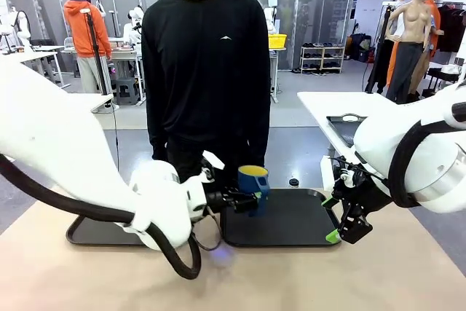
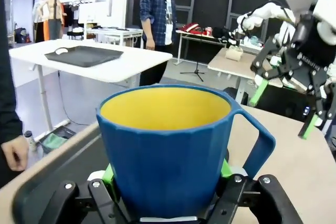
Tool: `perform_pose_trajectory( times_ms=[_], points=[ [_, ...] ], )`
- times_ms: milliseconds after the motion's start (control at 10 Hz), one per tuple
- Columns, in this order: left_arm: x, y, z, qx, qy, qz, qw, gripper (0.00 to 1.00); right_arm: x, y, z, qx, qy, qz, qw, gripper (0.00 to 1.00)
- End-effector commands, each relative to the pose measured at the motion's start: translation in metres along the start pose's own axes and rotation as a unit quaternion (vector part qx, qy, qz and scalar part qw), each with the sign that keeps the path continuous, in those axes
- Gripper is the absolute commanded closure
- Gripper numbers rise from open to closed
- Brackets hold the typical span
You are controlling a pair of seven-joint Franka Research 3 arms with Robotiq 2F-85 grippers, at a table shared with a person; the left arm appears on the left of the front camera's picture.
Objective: Sort and store the cups by type.
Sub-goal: Pick up the Handle plastic cup and place it into the empty Flat Tray.
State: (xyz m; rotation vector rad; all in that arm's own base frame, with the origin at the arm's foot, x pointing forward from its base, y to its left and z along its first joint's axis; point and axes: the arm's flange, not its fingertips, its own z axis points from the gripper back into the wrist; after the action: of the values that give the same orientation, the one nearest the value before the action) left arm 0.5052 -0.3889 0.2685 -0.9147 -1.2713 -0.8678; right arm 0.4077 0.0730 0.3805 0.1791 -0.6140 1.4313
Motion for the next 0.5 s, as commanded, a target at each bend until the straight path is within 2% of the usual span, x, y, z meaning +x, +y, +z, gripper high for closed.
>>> perform_pose_trajectory(
  times_ms=[0,400],
  points=[
    [-0.041,-0.060,-0.037,0.018,-0.003,-0.023,1.000,0.26,0.001,0.002,0.000,-0.002,0.009,-0.009,1.000,0.00],
    [-0.057,-0.051,-0.052,0.020,-0.017,-0.043,0.999,0.26,0.001,0.002,0.000,-0.002,0.009,-0.009,1.000,0.00]
  ],
)
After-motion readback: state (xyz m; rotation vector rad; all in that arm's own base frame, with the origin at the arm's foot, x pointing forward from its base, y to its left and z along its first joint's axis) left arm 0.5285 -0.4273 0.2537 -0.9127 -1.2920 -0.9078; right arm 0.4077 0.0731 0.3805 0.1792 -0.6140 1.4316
